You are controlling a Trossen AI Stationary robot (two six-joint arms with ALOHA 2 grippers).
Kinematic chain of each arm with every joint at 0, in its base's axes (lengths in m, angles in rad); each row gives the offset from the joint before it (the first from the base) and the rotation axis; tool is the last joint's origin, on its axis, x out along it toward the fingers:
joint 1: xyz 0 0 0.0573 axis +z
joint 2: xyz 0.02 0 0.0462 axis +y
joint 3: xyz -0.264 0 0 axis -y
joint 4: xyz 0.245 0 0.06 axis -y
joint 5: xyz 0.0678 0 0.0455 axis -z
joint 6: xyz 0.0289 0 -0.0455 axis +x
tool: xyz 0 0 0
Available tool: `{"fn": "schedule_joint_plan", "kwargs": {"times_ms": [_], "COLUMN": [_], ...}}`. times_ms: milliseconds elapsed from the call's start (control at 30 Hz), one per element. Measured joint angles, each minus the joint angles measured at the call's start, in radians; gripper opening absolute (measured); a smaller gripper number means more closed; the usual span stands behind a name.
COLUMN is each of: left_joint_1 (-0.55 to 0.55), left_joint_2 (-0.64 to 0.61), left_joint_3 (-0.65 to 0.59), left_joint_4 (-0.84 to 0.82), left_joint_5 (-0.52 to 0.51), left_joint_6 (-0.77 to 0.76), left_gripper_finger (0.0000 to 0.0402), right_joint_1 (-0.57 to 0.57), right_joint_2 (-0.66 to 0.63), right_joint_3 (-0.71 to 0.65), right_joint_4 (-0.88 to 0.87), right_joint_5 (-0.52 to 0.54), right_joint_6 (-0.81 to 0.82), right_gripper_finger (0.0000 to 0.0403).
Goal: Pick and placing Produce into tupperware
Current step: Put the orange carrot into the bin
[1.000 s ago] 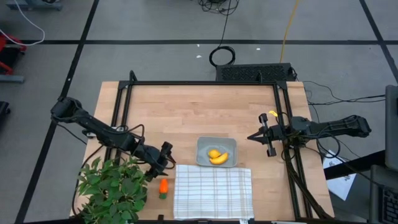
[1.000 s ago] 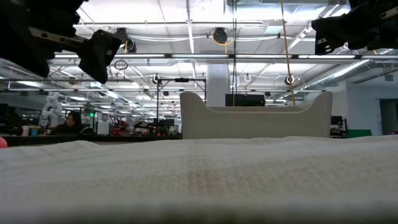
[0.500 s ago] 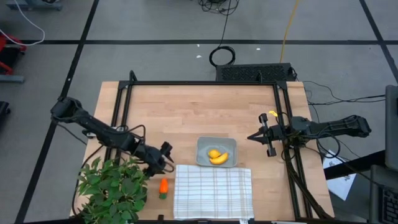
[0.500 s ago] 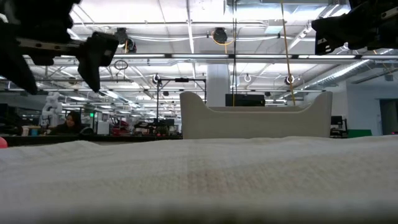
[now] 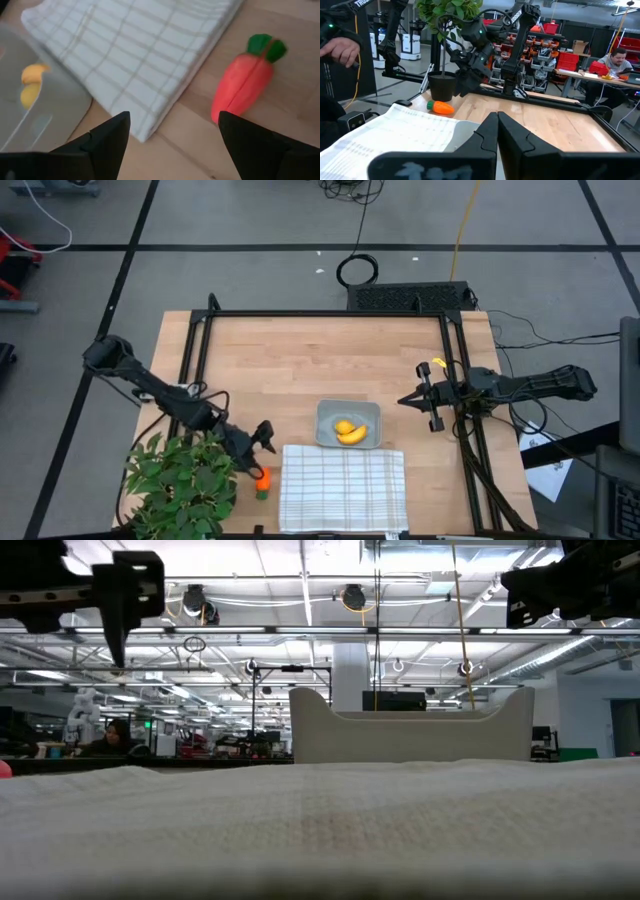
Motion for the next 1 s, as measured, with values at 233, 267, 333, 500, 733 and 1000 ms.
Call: {"fn": "schedule_joint_plan", "kwargs": {"times_ms": [233,267,333,500,733,1000], "left_joint_1": [-0.053,-0.058,-0.064,-0.074,-0.075,-0.078], "left_joint_2": [0.000,0.000,0.000,0.000,0.027,0.122], "left_joint_3": [0.000,0.000,0.000,0.000,0.000,-0.001], "left_joint_4": [0.019,0.024,0.025,0.009,0.008,0.011], "left_joint_5": [-0.036,-0.041,-0.064,-0.079,-0.078,-0.063], "left_joint_6": [0.009,0.001,-0.006,0.053,0.088,0.153], "left_gripper_finger": [0.0310,0.0310,0.0310,0.0310,0.0310,0.0310], "right_joint_1": [0.000,0.000,0.000,0.000,0.000,0.000], "right_joint_2": [0.000,0.000,0.000,0.000,0.000,0.000], "right_joint_3": [0.000,0.000,0.000,0.000,0.000,0.000], "right_joint_4": [0.000,0.000,0.000,0.000,0.000,0.000], "right_joint_5": [0.001,0.004,0.023,0.056,0.056,0.056], "right_joint_6": [0.000,0.000,0.000,0.000,0.000,0.001], "right_gripper_finger": [0.0000,0.0000,0.0000,0.0000,0.0000,0.0000]}}
